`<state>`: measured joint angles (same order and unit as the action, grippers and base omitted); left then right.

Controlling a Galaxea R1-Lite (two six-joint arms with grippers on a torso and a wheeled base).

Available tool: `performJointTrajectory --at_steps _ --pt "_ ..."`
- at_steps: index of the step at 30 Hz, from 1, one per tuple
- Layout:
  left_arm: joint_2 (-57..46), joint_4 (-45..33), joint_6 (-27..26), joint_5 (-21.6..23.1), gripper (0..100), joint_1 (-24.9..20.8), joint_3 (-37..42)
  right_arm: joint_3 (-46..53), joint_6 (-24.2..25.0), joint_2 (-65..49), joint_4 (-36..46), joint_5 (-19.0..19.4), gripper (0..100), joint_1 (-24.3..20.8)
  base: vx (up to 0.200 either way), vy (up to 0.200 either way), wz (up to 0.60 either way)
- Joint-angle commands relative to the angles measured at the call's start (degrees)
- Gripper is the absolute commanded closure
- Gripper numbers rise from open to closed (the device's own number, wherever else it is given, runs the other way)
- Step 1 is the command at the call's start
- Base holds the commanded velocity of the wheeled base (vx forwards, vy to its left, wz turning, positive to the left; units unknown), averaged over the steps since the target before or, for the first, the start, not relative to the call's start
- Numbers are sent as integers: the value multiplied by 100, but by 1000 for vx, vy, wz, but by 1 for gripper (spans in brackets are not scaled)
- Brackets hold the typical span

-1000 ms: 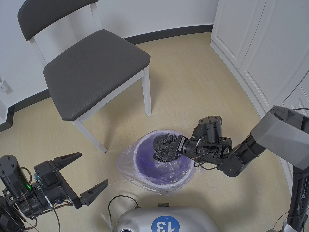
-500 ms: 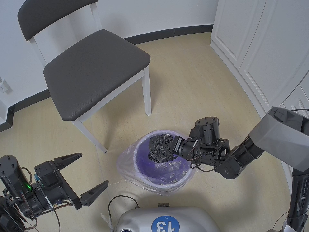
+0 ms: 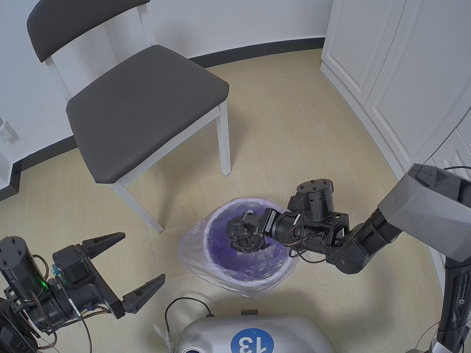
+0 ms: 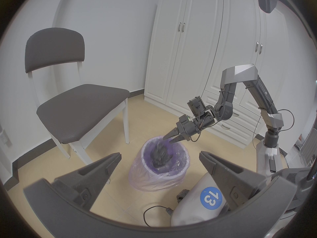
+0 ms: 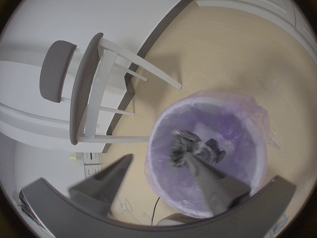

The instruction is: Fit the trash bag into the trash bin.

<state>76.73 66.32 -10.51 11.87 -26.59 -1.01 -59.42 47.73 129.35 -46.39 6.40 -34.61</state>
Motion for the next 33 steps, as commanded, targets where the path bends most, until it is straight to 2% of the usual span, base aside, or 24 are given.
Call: performJointTrajectory --at_steps 1,9,12,14,17,18,19,20,21,23,28,29,30,31,33 --pt "35 -5 5 -1 0 -13 101 9 0 2 -28 -16 0 -11 0 0 0" --pt "53 -22 5 -1 0 -4 101 18 -44 -42 -28 -60 0 -11 0 0 0" --pt "97 -22 5 -1 0 13 101 229 -290 -209 -11 -78 0 51 0 0 0" --pt "141 -22 5 -1 0 13 101 598 -1160 -552 59 -78 0 253 0 0 0" --pt "369 -5 -4 -10 0 40 101 1433 -3155 -824 -55 -95 0 736 0 0 0" --pt "404 22 -4 -10 0 40 101 1556 -3481 -859 -99 -104 0 842 0 0 0" --pt "510 57 -4 -18 0 48 101 1943 -4491 -912 -336 -139 0 1237 0 0 0" --pt "536 48 -4 -18 0 48 101 2154 -5107 -912 -591 -157 0 1483 0 0 0" --pt "545 39 -4 -18 0 48 101 2329 -5599 -894 -881 -148 0 1729 0 0 0" --pt "554 -5 -4 -18 0 40 101 2488 -6179 -736 -1303 -60 0 2072 0 0 0" --pt "870 -49 14 -27 0 -31 101 2162 -5959 37 -1602 142 0 2134 0 0 0" --pt "1222 48 31 -45 0 -22 75 1951 -5590 292 -1619 239 0 2134 0 0 0" --pt "1222 48 31 -45 0 -22 75 1951 -5590 292 -1619 239 0 2134 0 0 0" --pt "1670 233 233 -150 0 -22 -92 1705 -5027 468 -1628 336 0 2116 0 0 0" --pt "2109 461 488 -405 0 -31 -382 1547 -4403 538 -1646 336 0 2072 0 0 0"
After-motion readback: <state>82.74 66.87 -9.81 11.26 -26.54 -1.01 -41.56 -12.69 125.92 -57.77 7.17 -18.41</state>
